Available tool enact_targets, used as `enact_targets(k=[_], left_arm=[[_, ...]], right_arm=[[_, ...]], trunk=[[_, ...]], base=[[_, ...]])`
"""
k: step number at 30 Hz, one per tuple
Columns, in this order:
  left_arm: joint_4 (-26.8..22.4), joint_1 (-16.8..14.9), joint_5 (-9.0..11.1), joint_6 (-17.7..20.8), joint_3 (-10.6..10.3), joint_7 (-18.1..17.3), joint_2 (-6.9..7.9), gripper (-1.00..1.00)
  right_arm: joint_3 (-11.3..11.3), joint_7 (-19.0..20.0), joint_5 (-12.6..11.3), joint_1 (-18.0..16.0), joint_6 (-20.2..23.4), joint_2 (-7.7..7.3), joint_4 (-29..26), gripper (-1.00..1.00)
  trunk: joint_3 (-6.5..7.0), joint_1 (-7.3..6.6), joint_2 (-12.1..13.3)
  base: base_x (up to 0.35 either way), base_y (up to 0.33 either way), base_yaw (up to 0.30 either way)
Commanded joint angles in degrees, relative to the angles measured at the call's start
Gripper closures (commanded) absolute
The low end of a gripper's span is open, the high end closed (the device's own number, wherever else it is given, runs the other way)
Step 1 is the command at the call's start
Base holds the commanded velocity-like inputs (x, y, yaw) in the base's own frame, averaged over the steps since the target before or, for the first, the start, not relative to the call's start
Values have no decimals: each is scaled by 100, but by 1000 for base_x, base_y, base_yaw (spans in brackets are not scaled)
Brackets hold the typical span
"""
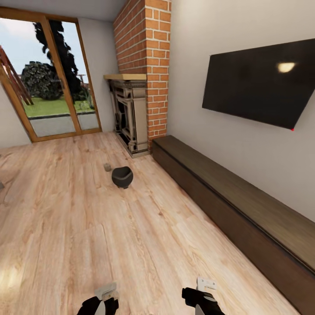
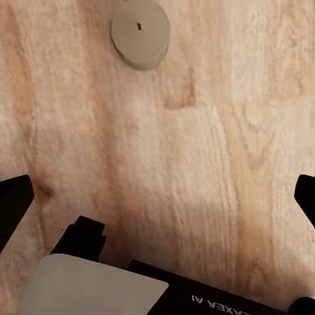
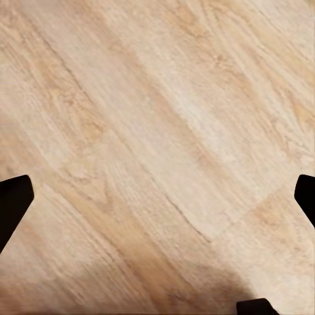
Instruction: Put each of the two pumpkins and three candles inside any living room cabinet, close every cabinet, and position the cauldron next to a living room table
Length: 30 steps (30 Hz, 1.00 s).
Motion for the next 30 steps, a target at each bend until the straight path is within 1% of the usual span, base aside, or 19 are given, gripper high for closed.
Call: enact_targets(k=[1, 16, 19, 25, 30], left_arm=[[-9, -2, 61, 20, 12, 30, -5, -100], [0, -2, 57, 11, 16, 30, -6, -100], [0, -2, 61, 11, 19, 30, -6, -100], [0, -2, 62, 11, 20, 30, -6, -100], [0, -2, 58, 11, 20, 30, -6, -100]], right_arm=[[31, -51, -45, -2, 25, -4, -13, -100], [40, -57, -24, -2, 11, 21, 73, -100], [40, -58, -20, -2, 10, 22, 74, -100], [40, -58, 174, -2, 5, 24, 75, -100], [40, -58, 197, -2, 4, 23, 75, -100]], trunk=[[-11, 0, -3], [-98, 0, -3], [-115, 0, -3], [-148, 0, -3], [-175, 0, -3]], base=[[0, 284, 254], [0, 288, 242], [0, 113, 238], [0, 28, 238], [0, 208, 238]])
